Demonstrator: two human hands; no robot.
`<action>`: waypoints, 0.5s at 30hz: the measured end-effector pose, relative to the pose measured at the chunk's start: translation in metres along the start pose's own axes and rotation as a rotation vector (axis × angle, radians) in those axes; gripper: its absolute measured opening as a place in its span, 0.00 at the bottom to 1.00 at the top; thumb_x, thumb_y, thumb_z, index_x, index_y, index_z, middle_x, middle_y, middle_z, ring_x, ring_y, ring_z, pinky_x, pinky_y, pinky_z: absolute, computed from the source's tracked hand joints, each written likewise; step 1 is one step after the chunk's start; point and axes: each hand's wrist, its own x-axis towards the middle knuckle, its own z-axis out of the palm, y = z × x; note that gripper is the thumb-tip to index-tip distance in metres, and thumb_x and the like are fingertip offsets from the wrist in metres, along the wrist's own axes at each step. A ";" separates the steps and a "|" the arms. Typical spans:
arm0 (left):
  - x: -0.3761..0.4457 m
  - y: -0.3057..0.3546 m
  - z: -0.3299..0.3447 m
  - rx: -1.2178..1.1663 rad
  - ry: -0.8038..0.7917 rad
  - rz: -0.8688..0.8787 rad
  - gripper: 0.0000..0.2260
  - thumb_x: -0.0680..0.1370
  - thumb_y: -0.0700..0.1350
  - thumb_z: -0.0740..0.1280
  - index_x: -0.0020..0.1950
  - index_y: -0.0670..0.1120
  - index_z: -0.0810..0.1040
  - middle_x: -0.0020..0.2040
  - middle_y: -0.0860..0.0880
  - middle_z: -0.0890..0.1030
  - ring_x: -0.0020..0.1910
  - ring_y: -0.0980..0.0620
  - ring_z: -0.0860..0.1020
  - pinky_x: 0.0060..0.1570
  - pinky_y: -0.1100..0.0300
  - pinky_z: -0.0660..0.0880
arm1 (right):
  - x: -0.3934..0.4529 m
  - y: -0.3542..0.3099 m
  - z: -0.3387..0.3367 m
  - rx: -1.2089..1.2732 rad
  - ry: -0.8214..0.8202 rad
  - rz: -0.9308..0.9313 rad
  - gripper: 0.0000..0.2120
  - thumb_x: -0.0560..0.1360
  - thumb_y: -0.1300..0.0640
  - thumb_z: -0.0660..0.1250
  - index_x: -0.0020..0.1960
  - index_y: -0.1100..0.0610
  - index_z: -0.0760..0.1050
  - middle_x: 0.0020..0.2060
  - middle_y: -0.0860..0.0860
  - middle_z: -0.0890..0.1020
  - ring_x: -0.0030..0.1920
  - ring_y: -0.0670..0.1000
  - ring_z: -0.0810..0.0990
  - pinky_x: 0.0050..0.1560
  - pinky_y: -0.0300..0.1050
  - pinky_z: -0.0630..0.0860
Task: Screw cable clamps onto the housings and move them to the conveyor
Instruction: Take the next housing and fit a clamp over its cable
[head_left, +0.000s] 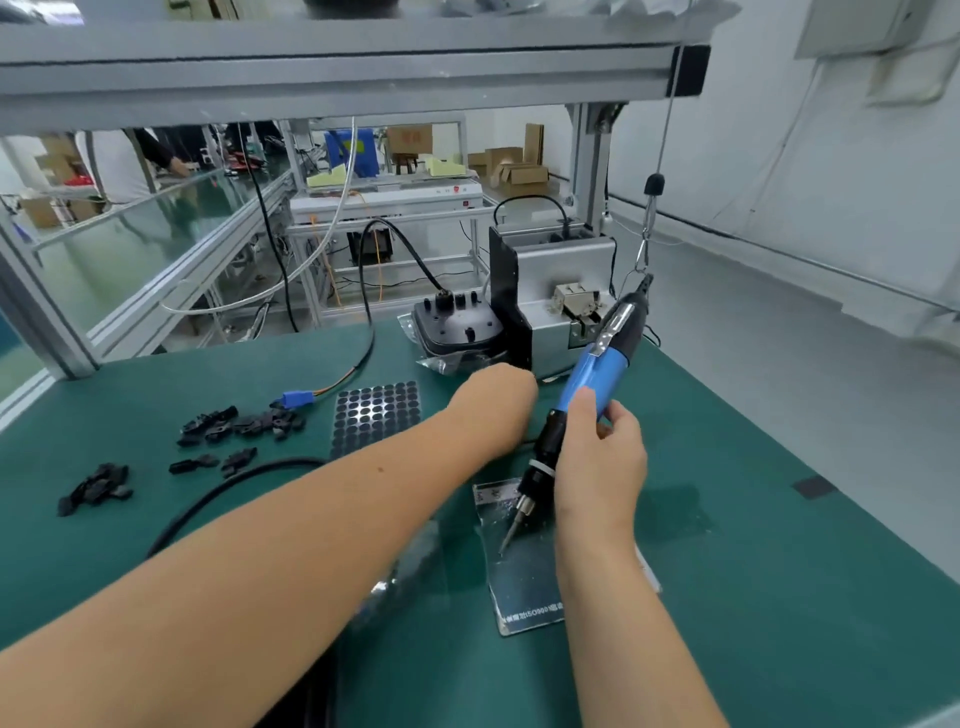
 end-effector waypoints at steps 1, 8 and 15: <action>-0.003 -0.004 -0.001 -0.054 0.009 -0.019 0.08 0.74 0.35 0.64 0.45 0.41 0.82 0.44 0.43 0.82 0.47 0.44 0.79 0.46 0.54 0.76 | 0.000 0.000 0.001 0.011 -0.019 0.018 0.16 0.77 0.46 0.61 0.58 0.54 0.75 0.44 0.45 0.81 0.44 0.46 0.80 0.47 0.45 0.74; -0.028 -0.027 -0.019 -0.527 0.079 -0.163 0.04 0.74 0.40 0.70 0.42 0.46 0.84 0.34 0.55 0.79 0.38 0.57 0.77 0.43 0.65 0.73 | 0.000 -0.005 0.004 0.413 -0.204 0.239 0.11 0.80 0.52 0.63 0.45 0.60 0.73 0.25 0.49 0.80 0.27 0.48 0.78 0.37 0.47 0.78; -0.042 -0.051 -0.025 -0.446 0.040 -0.151 0.06 0.77 0.41 0.68 0.50 0.45 0.84 0.39 0.54 0.79 0.39 0.58 0.76 0.44 0.66 0.71 | -0.012 -0.014 0.006 0.515 -0.258 0.198 0.08 0.81 0.55 0.60 0.49 0.60 0.70 0.35 0.54 0.78 0.33 0.50 0.78 0.39 0.48 0.76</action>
